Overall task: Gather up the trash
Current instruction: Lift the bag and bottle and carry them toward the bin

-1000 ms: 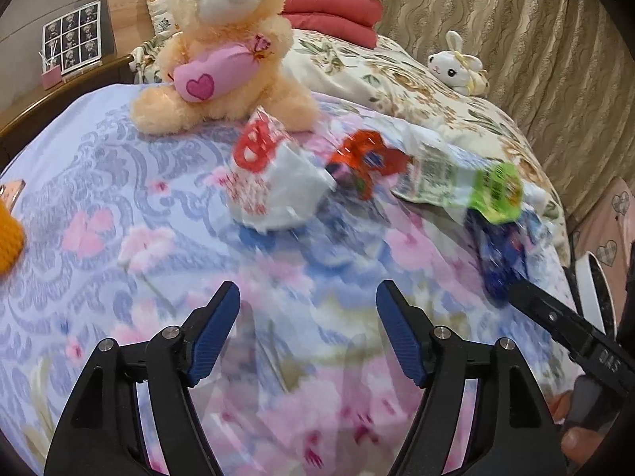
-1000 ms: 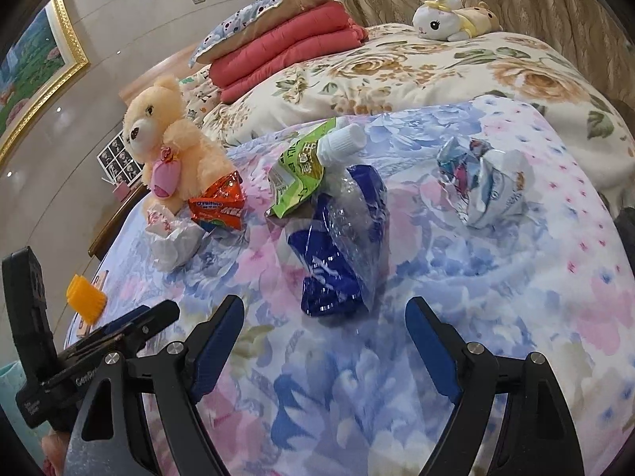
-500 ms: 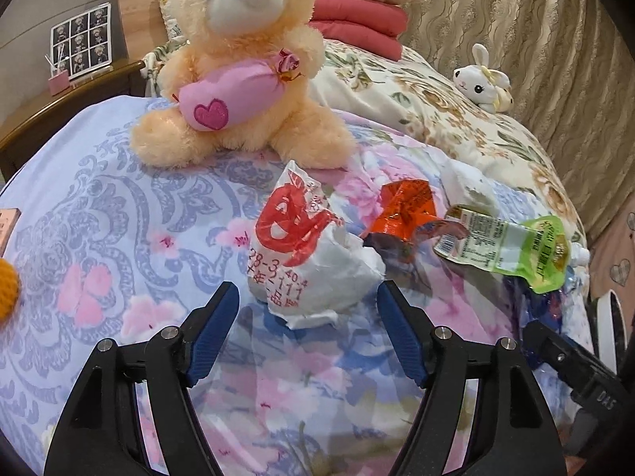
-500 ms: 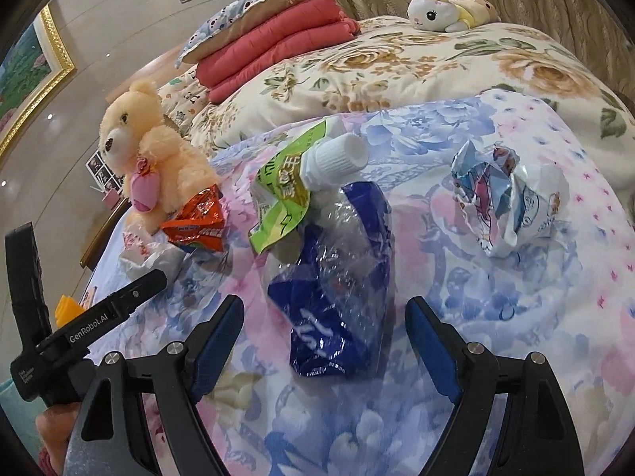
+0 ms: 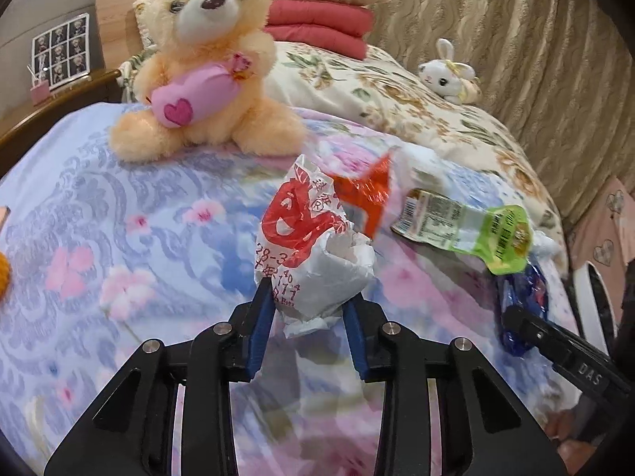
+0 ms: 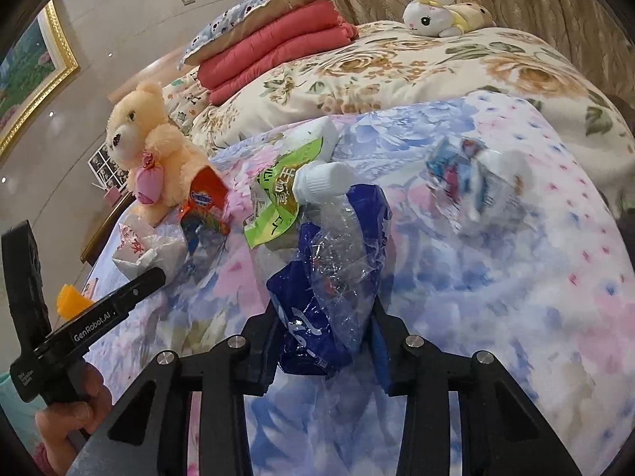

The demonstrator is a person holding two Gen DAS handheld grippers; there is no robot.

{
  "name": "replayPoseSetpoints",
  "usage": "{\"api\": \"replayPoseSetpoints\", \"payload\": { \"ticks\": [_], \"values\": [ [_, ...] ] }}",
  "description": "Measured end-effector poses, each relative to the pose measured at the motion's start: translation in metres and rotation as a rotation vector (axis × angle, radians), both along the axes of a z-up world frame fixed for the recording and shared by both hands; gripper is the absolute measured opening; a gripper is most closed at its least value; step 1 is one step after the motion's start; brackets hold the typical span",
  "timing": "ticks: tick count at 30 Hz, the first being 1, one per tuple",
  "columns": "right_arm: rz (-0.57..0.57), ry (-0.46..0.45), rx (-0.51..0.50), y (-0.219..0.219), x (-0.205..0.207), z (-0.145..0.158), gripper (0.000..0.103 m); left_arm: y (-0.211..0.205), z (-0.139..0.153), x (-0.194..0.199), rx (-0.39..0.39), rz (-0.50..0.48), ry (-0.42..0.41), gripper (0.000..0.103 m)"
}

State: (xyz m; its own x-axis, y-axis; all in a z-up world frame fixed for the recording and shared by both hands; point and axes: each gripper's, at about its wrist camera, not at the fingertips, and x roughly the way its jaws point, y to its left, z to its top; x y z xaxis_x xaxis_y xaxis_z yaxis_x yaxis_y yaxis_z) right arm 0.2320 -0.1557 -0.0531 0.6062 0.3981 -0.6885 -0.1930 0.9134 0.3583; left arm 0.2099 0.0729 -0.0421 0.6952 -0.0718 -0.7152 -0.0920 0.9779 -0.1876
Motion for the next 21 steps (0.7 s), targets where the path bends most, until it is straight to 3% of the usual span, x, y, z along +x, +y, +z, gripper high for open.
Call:
{"api": "replayPoseSetpoints", "payload": {
  "ticks": [8, 21],
  "values": [
    [-0.018, 0.000, 0.018, -0.029, -0.029, 0.005, 0.039, -0.042, 0.004, -0.036, -0.048, -0.104, 0.003, 0.032],
    [-0.084, 0.003, -0.039, -0.070, -0.056, 0.006, 0.039, -0.103, 0.004, -0.058, -0.040, -0.240, 0.015, 0.032]
  ]
}}
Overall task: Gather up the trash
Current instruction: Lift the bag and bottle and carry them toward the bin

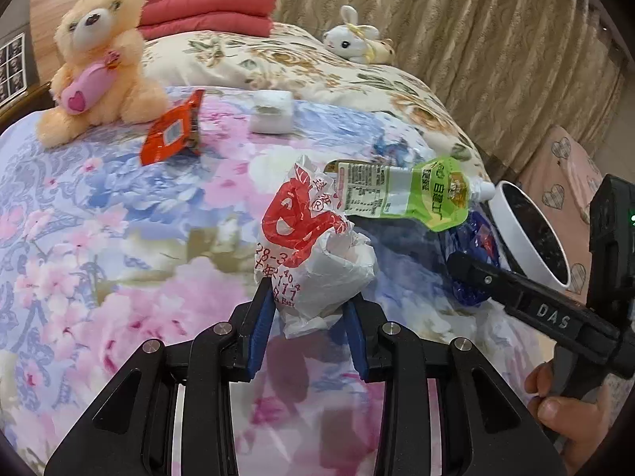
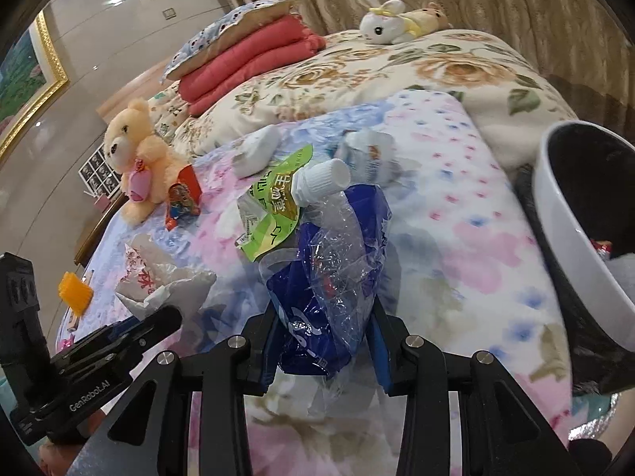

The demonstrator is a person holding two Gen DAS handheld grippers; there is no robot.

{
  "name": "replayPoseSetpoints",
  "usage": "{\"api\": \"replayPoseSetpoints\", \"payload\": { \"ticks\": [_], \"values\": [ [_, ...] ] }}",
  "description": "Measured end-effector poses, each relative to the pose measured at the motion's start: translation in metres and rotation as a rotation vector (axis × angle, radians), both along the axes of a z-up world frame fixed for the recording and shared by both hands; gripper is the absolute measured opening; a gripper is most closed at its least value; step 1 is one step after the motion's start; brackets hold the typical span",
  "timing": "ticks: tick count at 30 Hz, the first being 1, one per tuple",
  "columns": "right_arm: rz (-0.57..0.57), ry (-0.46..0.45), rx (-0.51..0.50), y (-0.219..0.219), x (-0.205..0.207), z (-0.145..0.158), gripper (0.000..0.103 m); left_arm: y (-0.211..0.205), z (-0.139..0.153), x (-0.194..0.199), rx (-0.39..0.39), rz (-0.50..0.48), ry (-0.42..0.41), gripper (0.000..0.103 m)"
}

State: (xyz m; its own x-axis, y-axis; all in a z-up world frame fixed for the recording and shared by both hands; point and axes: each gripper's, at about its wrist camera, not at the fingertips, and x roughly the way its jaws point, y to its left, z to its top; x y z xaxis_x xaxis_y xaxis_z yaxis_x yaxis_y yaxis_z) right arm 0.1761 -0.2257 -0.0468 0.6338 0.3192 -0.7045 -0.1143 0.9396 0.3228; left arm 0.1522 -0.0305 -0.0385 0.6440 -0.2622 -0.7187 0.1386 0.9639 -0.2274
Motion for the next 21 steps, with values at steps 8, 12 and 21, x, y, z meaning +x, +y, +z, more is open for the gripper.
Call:
{"api": "replayPoseSetpoints", "payload": {
  "ticks": [8, 12, 21],
  "values": [
    [-0.018, 0.010, -0.016, -0.018, -0.011, -0.001, 0.039, -0.031, 0.007, -0.004, -0.004, -0.064, -0.016, 0.032],
    [-0.034, 0.019, 0.006, -0.027, -0.014, -0.003, 0.039, -0.047, 0.008, -0.005, -0.005, -0.102, -0.014, 0.032],
    [-0.037, 0.015, 0.034, -0.042, -0.026, -0.001, 0.039, -0.083, 0.004, -0.001, 0.009, -0.166, -0.001, 0.032]
  ]
}}
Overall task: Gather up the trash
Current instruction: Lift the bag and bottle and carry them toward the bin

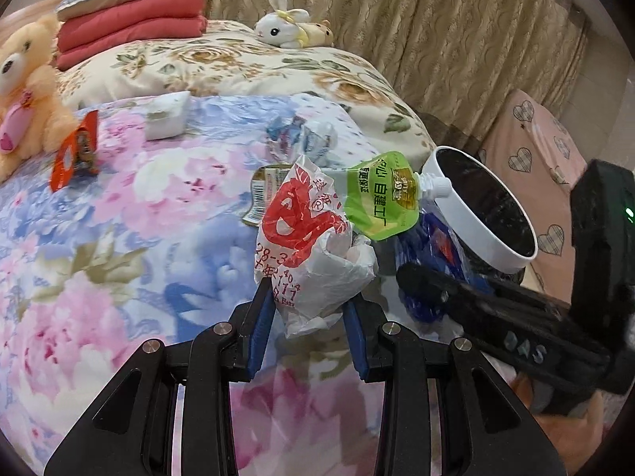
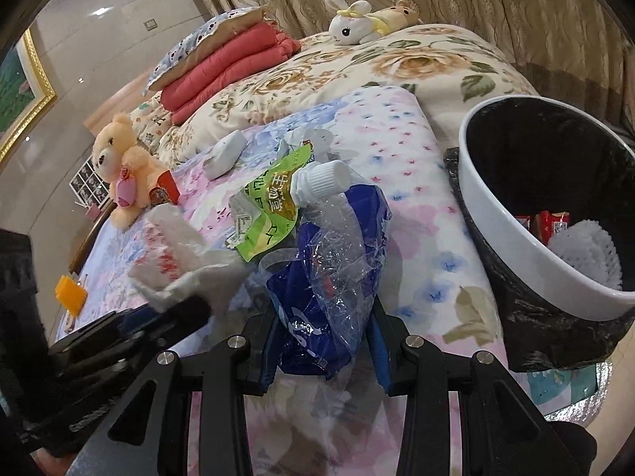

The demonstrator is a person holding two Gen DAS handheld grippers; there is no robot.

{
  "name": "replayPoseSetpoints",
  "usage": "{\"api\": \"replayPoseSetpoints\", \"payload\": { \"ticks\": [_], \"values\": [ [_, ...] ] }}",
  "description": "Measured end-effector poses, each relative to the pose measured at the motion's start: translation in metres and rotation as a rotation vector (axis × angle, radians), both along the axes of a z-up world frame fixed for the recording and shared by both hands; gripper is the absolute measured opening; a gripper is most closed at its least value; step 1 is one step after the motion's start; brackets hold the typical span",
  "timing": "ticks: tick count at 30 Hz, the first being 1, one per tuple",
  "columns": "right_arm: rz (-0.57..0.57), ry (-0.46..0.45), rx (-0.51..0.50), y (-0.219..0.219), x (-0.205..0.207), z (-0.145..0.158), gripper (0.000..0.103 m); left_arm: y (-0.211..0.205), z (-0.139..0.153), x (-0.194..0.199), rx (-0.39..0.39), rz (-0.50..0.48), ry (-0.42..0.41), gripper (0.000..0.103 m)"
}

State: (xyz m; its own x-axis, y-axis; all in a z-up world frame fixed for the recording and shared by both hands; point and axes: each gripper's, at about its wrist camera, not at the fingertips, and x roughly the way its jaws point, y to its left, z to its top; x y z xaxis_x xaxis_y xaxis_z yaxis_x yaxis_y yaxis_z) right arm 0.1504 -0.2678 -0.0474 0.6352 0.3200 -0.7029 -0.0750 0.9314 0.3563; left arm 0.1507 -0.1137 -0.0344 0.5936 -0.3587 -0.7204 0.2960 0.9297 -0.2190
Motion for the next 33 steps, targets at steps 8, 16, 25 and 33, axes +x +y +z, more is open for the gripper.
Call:
{"api": "replayPoseSetpoints", "payload": {
  "ticks": [8, 16, 25, 33],
  "values": [
    [-0.017, 0.004, 0.005, -0.015, -0.010, -0.001, 0.039, -0.025, 0.012, 0.011, 0.005, -0.028, -0.043, 0.032],
    [-0.037, -0.002, 0.018, -0.030, -0.021, 0.003, 0.039, -0.041, 0.011, 0.019, 0.008, -0.045, -0.034, 0.032],
    [-0.022, 0.020, 0.056, -0.038, -0.031, -0.005, 0.039, -0.055, 0.015, 0.017, 0.018, -0.062, -0.045, 0.032],
    [0.020, 0.002, 0.108, -0.032, -0.037, -0.002, 0.039, -0.052, 0.022, 0.014, 0.021, -0.049, -0.062, 0.032]
  ]
}}
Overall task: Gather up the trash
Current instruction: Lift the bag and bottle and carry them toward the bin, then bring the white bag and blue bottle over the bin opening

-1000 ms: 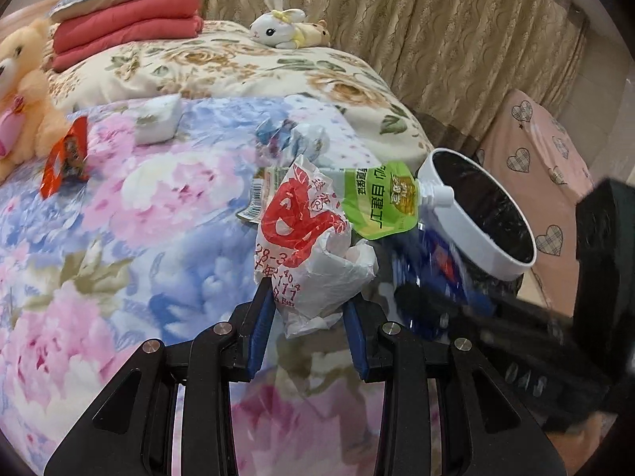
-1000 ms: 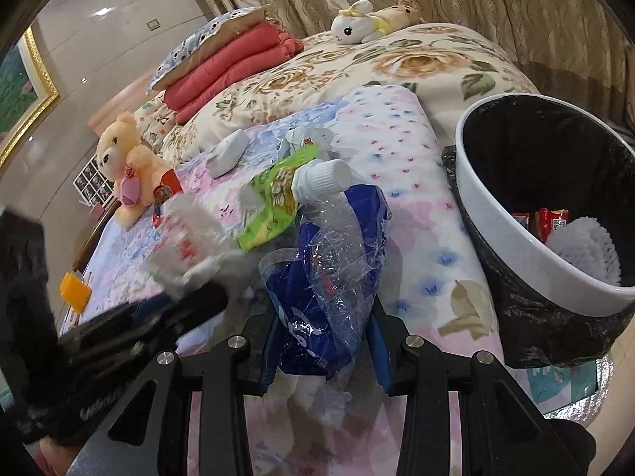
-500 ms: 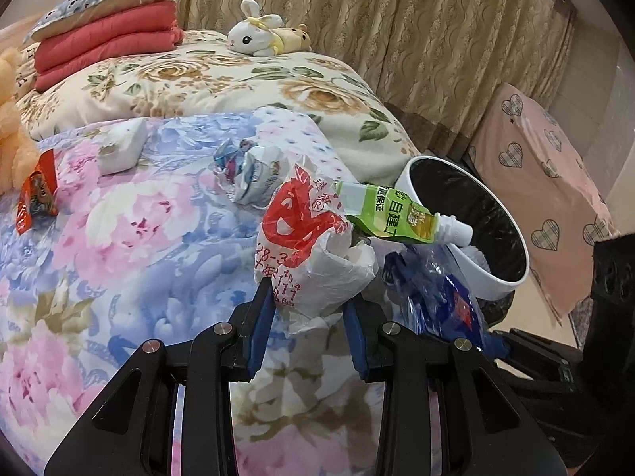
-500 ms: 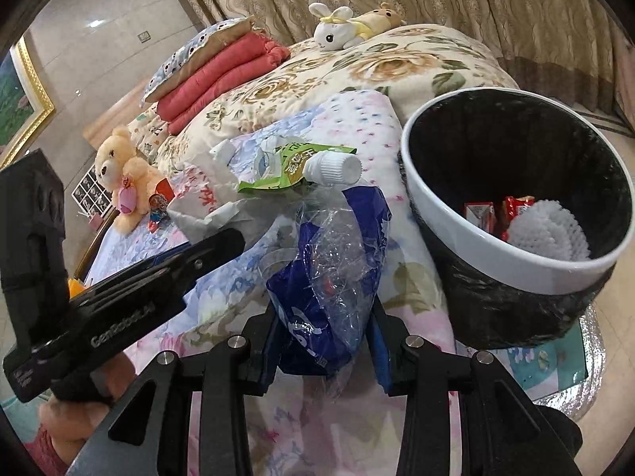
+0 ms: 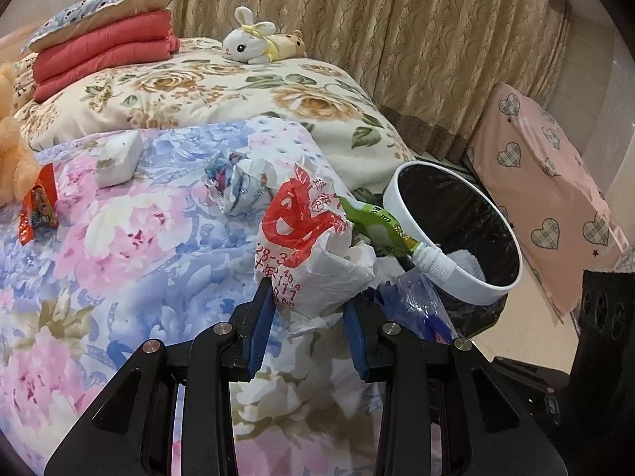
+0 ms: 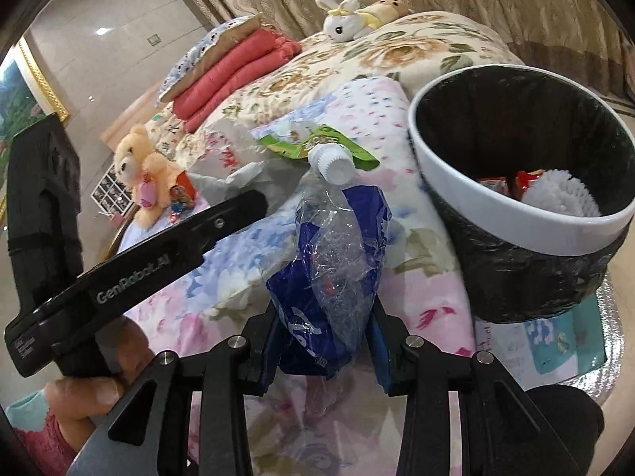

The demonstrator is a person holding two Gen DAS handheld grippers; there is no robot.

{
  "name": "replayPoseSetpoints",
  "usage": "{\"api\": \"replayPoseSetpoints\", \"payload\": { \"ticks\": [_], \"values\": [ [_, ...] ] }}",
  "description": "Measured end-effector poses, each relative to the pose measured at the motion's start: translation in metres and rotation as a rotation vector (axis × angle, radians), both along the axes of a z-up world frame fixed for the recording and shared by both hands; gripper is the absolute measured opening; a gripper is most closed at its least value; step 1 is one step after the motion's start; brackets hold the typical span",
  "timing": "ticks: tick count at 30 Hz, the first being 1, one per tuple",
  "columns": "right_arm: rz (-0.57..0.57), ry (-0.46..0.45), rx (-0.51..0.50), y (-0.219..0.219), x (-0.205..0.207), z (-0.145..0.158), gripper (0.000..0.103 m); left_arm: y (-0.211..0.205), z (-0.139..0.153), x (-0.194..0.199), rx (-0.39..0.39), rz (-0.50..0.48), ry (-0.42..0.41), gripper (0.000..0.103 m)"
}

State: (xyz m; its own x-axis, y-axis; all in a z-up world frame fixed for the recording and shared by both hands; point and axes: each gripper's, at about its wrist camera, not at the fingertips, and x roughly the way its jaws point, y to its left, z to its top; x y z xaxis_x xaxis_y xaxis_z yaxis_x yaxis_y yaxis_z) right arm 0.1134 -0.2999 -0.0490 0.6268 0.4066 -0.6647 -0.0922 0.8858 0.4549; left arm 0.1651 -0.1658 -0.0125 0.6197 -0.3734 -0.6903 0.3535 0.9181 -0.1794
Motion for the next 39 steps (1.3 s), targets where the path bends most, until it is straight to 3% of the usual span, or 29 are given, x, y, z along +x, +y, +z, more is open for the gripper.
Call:
{"api": "replayPoseSetpoints", "payload": {
  "ticks": [20, 33, 39],
  "values": [
    [0.036, -0.073, 0.099, 0.006, -0.003, 0.014, 0.039, 0.039, -0.011, -0.011, 0.000, 0.077, 0.029, 0.032],
    [0.060, -0.144, 0.143, 0.008, -0.003, 0.035, 0.039, 0.037, -0.002, -0.017, -0.006, 0.070, 0.006, 0.033],
    [0.081, -0.152, 0.120, 0.019, 0.003, 0.038, 0.039, 0.050, 0.000, -0.020, -0.009, 0.099, 0.001, 0.033]
  ]
}}
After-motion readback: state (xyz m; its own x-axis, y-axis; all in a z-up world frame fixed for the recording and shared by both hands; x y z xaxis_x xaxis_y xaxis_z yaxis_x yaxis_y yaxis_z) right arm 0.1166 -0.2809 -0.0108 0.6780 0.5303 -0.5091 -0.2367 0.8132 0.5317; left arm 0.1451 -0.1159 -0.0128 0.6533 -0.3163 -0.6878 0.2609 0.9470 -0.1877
